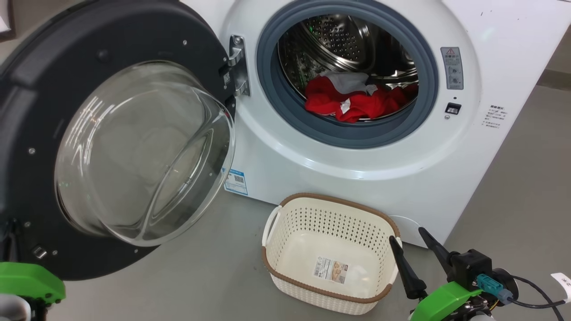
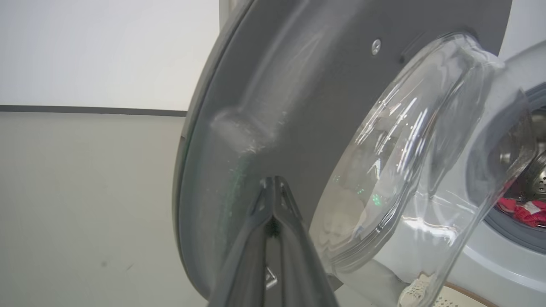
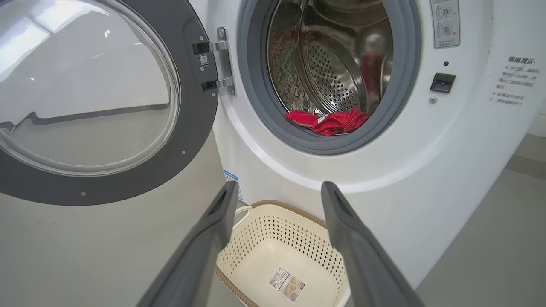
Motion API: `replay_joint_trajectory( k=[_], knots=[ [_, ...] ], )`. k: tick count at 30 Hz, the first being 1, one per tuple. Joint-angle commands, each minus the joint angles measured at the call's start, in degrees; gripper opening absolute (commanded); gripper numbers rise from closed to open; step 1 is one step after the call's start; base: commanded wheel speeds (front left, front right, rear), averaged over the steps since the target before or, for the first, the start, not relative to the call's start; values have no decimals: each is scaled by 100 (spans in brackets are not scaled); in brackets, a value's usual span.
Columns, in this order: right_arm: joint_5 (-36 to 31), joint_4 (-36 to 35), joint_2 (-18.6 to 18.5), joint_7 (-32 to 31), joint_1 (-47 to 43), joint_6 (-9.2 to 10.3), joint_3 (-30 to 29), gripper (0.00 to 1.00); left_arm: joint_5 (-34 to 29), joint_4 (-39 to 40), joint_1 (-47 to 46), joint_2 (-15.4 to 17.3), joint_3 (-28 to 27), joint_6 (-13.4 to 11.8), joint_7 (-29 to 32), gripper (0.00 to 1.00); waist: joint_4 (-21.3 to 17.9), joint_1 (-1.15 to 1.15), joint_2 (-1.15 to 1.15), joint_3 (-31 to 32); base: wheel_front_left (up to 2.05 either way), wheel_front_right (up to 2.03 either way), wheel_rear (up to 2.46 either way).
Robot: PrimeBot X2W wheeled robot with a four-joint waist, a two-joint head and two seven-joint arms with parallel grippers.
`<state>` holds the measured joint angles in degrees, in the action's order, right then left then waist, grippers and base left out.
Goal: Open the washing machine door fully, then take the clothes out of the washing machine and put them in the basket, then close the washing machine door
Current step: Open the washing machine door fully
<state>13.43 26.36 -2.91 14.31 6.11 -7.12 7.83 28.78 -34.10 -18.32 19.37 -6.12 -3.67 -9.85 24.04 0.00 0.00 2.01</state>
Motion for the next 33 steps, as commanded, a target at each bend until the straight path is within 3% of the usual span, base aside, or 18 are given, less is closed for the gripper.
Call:
replay_joint_trajectory(
  k=[1, 3, 4, 5, 6, 12, 16, 23, 33],
  knots=[
    [52, -175, 3, 69, 124, -36, 74, 100, 20, 417, 41, 215, -209, -58, -56, 0, -18, 0, 0, 66, 0, 0, 0],
    [70, -199, 3, 69, 96, -36, 40, 100, 17, 797, 208, 171, -192, -119, -2, 0, -44, 0, 0, 106, 0, 0, 0],
    [80, -208, 3, 69, 83, -36, 23, 100, 2, 1016, 293, 152, -178, -162, 31, 32, -63, 0, 0, 129, 0, 0, 0],
    [89, -217, 3, 69, 71, -36, 9, 100, -32, 1255, 388, 140, -153, -221, 83, 78, -88, 0, 0, 152, 0, 0, 0],
    [97, -225, 3, 69, 59, -36, -3, 100, -55, 1517, 480, 114, -131, -282, 136, 100, -117, 0, 0, 177, 0, 0, 0],
    [101, -281, 3, 69, 31, -36, -25, 100, -178, 2981, 1026, -7, 3, -580, 468, 100, -371, 0, 0, 250, 0, 0, 0],
    [29, -362, 3, 69, 57, -36, -96, 100, -95, 3615, 1207, -132, 107, -534, 498, 100, -586, 0, 0, 223, 0, 0, 0],
    [-117, -500, 3, 69, 114, -36, -210, 100, -71, 3916, 1208, -314, 428, -422, 502, 100, -971, 0, 0, 167, 0, 0, 0],
    [-212, -780, 3, 69, 156, -36, -346, 100, -99, 3474, 1320, -441, 673, -198, 90, 100, -1693, 0, 0, 141, 0, 0, 0]
  ],
)
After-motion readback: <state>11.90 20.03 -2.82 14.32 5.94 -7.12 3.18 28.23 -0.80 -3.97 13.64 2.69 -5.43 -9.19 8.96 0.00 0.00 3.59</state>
